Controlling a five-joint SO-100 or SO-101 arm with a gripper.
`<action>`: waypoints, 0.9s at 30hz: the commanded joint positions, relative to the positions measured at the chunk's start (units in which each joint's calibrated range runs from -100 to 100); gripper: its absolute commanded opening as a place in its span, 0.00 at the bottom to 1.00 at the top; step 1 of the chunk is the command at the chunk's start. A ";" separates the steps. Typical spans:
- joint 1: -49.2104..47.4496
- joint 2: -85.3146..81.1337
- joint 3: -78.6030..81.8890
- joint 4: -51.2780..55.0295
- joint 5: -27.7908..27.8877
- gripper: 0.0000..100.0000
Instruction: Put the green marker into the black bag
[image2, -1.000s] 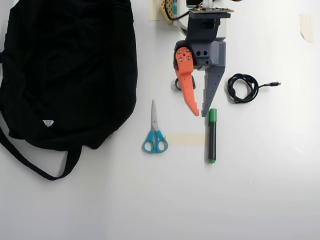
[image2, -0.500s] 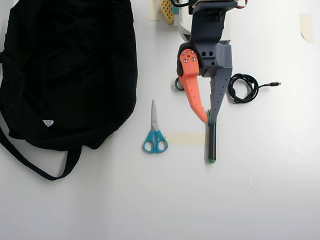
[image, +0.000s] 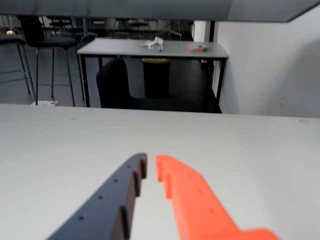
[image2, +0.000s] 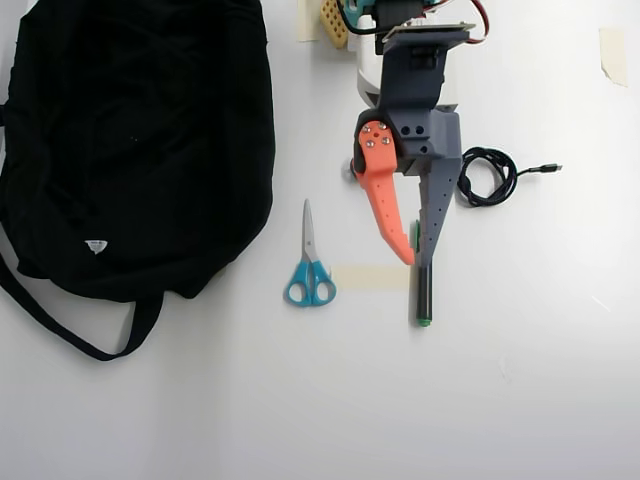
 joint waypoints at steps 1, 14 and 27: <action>0.25 -0.04 -2.99 -1.24 0.14 0.02; 1.00 -0.20 -1.55 -0.55 0.24 0.02; 0.48 -1.37 0.43 1.60 0.03 0.02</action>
